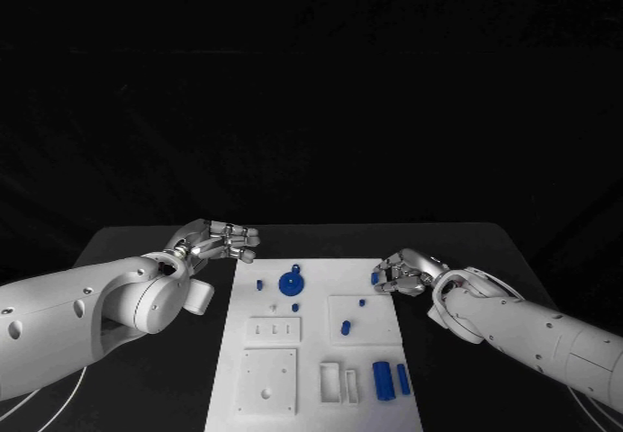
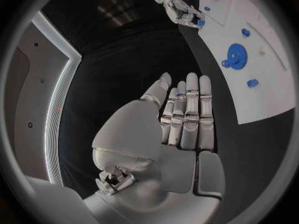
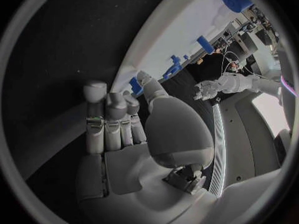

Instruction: Assemble the parts on the task board

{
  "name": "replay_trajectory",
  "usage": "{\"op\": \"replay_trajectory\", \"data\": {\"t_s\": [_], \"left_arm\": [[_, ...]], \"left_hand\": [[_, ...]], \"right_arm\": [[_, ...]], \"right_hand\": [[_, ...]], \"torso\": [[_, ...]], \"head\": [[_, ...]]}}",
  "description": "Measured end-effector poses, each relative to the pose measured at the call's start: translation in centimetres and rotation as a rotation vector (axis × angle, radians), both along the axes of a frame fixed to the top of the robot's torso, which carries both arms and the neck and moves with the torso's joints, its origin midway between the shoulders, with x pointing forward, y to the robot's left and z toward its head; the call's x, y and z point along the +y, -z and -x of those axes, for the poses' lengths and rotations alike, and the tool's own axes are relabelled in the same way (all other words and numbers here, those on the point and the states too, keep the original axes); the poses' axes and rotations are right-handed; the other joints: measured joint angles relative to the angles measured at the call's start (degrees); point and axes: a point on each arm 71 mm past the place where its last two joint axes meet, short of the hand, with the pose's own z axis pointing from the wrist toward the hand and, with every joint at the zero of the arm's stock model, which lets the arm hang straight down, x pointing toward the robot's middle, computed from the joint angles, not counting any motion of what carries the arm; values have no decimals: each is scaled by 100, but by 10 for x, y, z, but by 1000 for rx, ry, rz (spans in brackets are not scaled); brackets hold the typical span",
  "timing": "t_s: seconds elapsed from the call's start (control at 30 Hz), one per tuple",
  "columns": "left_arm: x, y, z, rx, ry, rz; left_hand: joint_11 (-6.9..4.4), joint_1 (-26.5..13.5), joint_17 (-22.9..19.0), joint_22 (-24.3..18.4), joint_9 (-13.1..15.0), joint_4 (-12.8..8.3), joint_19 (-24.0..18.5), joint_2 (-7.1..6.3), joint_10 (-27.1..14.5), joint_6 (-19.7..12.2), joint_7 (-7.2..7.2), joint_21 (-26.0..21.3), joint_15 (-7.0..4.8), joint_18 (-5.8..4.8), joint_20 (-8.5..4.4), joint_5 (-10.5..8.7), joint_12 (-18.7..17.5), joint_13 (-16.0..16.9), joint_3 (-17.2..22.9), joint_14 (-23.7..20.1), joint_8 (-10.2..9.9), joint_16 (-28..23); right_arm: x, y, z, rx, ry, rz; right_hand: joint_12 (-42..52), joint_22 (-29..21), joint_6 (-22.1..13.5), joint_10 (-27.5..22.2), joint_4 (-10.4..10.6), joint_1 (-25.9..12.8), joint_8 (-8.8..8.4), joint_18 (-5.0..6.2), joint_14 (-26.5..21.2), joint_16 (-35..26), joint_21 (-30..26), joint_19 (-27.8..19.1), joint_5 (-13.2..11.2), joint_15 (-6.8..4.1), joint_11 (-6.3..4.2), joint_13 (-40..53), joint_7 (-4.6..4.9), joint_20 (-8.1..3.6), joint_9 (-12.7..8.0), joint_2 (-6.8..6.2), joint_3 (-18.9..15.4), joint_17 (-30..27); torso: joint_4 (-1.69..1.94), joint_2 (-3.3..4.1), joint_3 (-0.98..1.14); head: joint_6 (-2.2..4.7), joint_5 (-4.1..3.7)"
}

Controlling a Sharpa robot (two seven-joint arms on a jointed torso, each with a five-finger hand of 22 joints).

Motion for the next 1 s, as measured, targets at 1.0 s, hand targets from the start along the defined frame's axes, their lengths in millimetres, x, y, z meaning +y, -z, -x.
{"op": "replay_trajectory", "data": {"t_s": [1.0], "left_arm": [[-1, 0, 0, 3, 7, -3]], "left_hand": [[0, 0, 0, -2, 0, 0, 0, 0, 0, 0, 0, 0, 0, 0, 0, 0, 0, 0, 0, 0, 0, 0]], "right_arm": [[7, 2, -1, 3, -7, -7]], "right_hand": [[47, -1, 296, 14, -89, -106, 0, -2, 1, 26, 21, 0, -649, 0, -11, 59, -80, 0, 0, 116, 632, 53]], "torso": [[0, -5, 7]], "head": [[-5, 10]]}}
